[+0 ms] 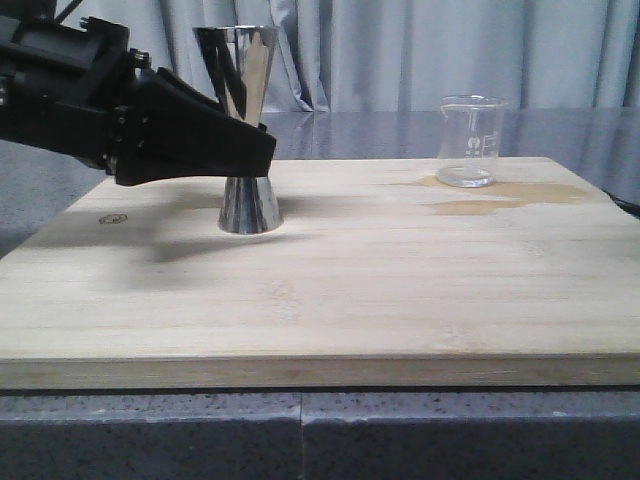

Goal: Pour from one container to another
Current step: 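Lower the filled jigger onto the board with the left gripper, then open the left gripper and lift it away from the jigger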

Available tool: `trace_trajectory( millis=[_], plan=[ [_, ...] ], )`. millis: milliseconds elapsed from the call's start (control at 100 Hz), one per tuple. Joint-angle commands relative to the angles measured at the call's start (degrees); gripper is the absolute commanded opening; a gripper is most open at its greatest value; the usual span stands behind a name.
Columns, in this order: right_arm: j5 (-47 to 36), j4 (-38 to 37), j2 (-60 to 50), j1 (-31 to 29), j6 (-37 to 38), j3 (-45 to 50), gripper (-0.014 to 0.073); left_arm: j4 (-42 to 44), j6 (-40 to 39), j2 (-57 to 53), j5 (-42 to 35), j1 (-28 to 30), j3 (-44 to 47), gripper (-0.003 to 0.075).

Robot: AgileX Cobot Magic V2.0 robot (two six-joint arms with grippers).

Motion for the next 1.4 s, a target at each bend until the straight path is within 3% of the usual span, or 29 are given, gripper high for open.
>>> trace_trajectory(
  millis=[0,370,700,810,960,1060,1210,1390],
  plan=[
    [-2.17,2.14,-1.21,-0.05,-0.14,-1.46,0.0522,-2.31,-1.30,-2.72,5.59,1.44,-1.26,0.0442],
    [-2.07,2.14,-1.21,-0.05,-0.14,-1.46,0.0522,2.15,-5.75,-6.52,6.27,7.28,-1.26,0.0442],
    [-1.81,2.14,-1.21,-0.05,-0.14,-1.46,0.0522,5.73,-15.97,-15.98,6.27,12.77,-1.48,0.0441],
    [1.00,2.44,-1.31,-0.05,-0.14,-1.83,0.0522,4.00,-20.24,-19.99,6.27,15.76,-2.87,0.0441],
    [8.77,2.56,-2.20,-0.05,-0.14,-4.00,0.0522,0.70,-20.35,-26.26,4.97,20.44,-4.65,0.0441],
    [15.95,1.77,-3.77,-0.05,-0.14,-6.56,0.0522,-1.75,-20.35,-31.80,-1.84,23.68,-4.77,0.0440],
    [27.30,-1.84,-7.59,-0.05,-0.14,-9.51,0.0522,-2.68,-24.66,-41.90,-20.95,27.71,-4.77,0.0440],
    [41.54,-4.53,-14.12,-0.05,-0.14,-11.83,0.0522,-2.16,-27.40,-53.48,-43.64,28.56,-4.43,0.0440]
  ],
)
